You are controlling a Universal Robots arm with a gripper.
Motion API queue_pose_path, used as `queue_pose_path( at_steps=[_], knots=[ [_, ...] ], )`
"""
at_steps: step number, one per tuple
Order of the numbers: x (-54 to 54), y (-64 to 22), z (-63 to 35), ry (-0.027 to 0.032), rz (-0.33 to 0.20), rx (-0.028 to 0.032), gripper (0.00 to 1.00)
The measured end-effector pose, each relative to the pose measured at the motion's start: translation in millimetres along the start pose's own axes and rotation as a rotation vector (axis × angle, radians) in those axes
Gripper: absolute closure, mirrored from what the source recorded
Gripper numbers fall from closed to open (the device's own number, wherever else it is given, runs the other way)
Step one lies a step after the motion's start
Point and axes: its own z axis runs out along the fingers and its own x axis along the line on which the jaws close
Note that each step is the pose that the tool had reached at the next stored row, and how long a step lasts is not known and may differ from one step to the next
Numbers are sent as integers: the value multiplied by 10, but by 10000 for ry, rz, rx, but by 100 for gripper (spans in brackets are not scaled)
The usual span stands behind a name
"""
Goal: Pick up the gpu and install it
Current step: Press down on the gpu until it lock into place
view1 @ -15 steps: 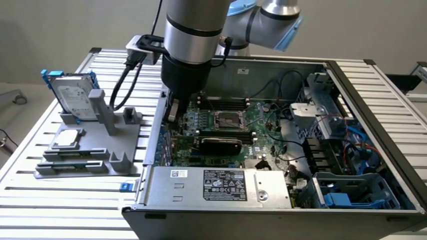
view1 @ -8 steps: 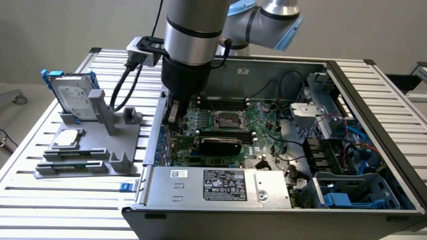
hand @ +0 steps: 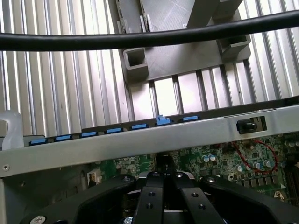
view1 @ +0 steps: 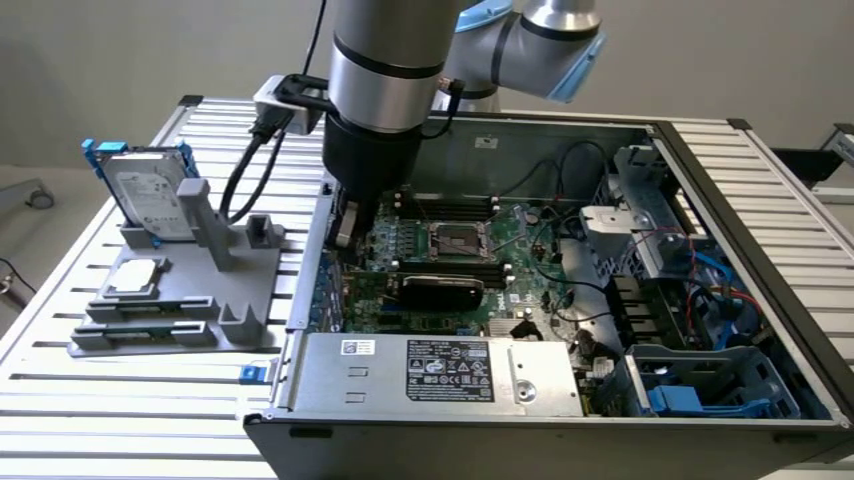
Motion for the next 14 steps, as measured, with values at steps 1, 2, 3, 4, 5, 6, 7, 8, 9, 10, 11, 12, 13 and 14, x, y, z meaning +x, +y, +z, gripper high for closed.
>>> queue_pose_path(
  at_steps=[1, 2, 3, 4, 5, 6, 7, 8, 9, 10, 11, 12, 13, 14],
  knots=[
    [-2, 0, 0, -5, 24, -4, 89],
    [-4, 0, 0, -9, 50, -10, 89],
    [-5, 1, 0, -12, 76, -18, 89],
    [-6, 2, 0, -16, 102, -25, 89],
    [-6, 2, 0, -19, 127, -34, 89],
    [-6, 2, -1, -23, 149, -44, 89],
    [-7, 1, -1, -25, 166, -54, 89],
    [-7, 1, -1, -25, 180, -64, 89],
    [-7, 1, -1, -24, 187, -73, 89],
    [-7, 1, -1, -23, 188, -82, 89],
    [-8, 1, 0, -24, 188, -89, 89],
    [-8, 1, -1, -24, 188, -96, 89],
    [-10, 1, -1, -23, 188, -102, 89],
    [-11, 1, -3, -21, 189, -109, 89]
  ],
)
